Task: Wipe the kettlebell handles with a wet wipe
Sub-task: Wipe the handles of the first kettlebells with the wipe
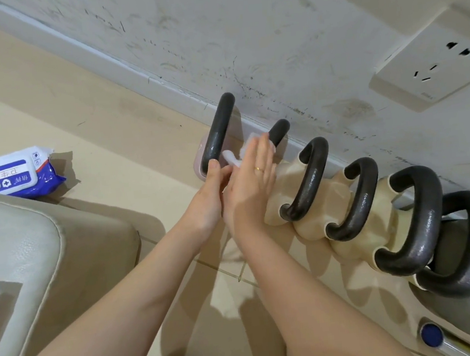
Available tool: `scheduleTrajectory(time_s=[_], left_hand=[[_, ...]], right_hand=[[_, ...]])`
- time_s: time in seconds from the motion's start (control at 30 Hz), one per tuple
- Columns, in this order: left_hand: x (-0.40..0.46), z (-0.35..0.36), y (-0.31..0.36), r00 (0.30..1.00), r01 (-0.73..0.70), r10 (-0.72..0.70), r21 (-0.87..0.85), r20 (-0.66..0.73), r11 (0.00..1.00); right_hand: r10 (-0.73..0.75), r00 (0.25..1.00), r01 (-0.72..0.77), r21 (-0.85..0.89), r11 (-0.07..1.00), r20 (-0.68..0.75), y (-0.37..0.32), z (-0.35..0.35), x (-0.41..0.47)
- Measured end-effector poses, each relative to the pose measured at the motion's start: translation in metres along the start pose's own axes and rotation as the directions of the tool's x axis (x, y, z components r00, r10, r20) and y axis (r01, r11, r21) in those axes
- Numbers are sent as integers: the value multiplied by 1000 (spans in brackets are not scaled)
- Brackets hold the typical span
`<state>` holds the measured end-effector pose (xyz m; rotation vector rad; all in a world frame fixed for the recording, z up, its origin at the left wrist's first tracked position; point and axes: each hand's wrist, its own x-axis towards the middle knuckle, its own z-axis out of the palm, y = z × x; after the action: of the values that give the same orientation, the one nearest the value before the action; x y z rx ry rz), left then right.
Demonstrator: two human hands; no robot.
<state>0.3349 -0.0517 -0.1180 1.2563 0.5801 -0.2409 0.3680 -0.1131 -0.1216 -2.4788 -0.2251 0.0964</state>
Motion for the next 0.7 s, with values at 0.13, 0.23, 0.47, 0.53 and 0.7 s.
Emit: scheduleTrajectory(time_s=[0.13,0.23,0.47,0.53,0.7], left_hand=[[-1,-1,1,999,24,-24,9,-25,1000],[-3,1,5,999,27,-27,14,-33,1000],[6,8,14,995,-55,76,263,-71,963],[12,12,20,993,-79,109,433,-46,898],[24,18,27,994,-50,100,656,-40,753]], right_hand=[[-93,965,214,-526,823,246,22,-22,61],[-22,968,155,-530,834,250,29,-48,93],[-188,902,385,-526,759,390,36,-51,91],[-2,973,101,-420,902,229,35,-50,102],[141,964,-121,-100,988,225,31,-38,80]])
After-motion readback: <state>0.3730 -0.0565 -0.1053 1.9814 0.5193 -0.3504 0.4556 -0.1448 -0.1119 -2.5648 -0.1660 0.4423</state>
